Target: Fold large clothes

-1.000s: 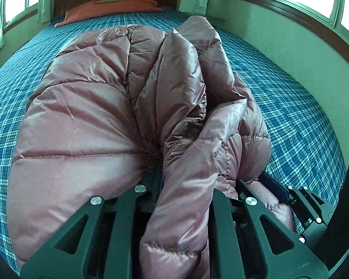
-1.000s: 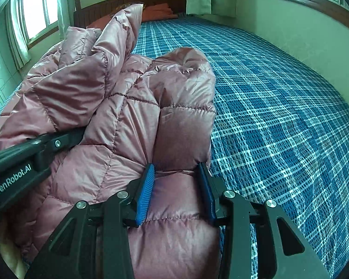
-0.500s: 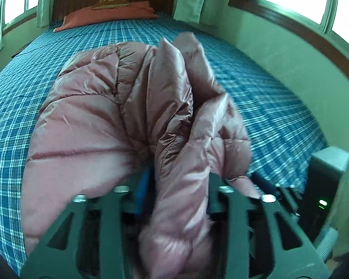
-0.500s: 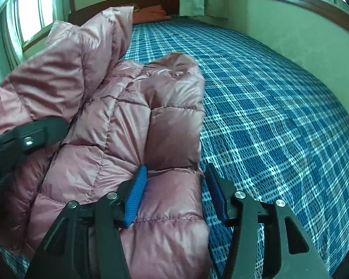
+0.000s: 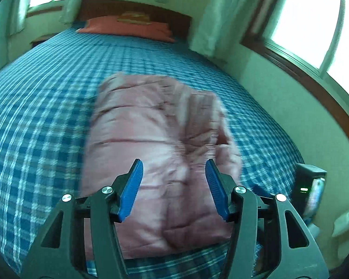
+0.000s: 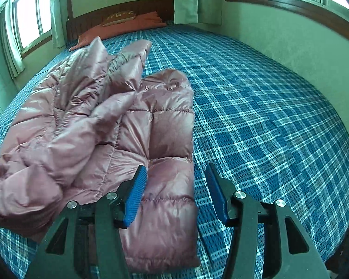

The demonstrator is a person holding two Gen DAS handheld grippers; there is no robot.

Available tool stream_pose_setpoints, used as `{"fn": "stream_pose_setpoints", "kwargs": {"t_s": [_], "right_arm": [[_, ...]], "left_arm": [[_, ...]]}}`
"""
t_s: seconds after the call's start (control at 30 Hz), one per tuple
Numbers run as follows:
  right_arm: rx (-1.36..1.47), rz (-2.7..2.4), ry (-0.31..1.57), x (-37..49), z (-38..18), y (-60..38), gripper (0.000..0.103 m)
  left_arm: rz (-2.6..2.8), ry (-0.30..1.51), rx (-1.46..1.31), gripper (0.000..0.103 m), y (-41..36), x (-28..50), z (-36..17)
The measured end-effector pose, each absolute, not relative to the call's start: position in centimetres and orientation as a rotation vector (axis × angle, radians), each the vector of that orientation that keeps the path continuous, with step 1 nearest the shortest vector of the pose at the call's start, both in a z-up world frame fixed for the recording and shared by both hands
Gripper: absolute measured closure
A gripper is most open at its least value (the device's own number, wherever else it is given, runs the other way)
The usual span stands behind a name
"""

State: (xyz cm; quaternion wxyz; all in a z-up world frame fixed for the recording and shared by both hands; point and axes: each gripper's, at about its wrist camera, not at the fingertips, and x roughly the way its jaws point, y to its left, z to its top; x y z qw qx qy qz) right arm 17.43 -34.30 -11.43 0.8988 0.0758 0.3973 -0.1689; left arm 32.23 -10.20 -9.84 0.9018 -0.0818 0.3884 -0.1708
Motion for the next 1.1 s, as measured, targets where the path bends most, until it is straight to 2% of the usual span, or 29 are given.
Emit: {"fn": "stream_pose_setpoints", "kwargs": {"t_s": [0.4, 0.57, 0.67, 0.73, 0.87, 1.0, 1.03, 1.07, 1.1], "right_arm": [[0.275, -0.32, 0.768, 18.7, -8.5, -35.1, 0.05], [0.428, -0.247, 0.736, 20.3, -7.9, -36.0, 0.049], [0.568, -0.144, 0.734, 22.1, -8.4, -36.4, 0.038], [0.611, -0.094, 0.737, 23.4, -8.7, -36.4, 0.037], [0.623, -0.05, 0.743, 25.8, -9.3, -35.9, 0.033], [0.579, -0.047, 0.768, 28.1, -10.0, -34.8, 0.033], [0.572, -0.043, 0.781, 28.5, -10.3, -34.8, 0.041], [0.571, -0.035, 0.793, 28.8, -10.5, -34.9, 0.065], [0.575, -0.009, 0.803, 29.1, -10.7, -34.9, 0.075]], "left_arm": [[-0.194, 0.908, -0.635, 0.048, 1.3, 36.7, -15.0], [-0.233, 0.942, -0.771, 0.043, 1.6, 37.9, -16.5], [-0.275, 0.962, -0.812, 0.042, 0.9, 39.0, -16.8], [-0.29, 0.971, -0.807, 0.04, 0.3, 39.6, -16.8], [-0.303, 0.973, -0.776, 0.036, -0.5, 40.7, -16.8], [-0.311, 0.986, -0.766, 0.035, -1.0, 41.2, -17.1], [-0.313, 0.986, -0.758, 0.035, -1.1, 41.2, -17.1], [-0.316, 0.987, -0.75, 0.035, -1.2, 41.2, -16.9], [-0.321, 0.988, -0.747, 0.035, -1.2, 41.3, -16.8]]}}
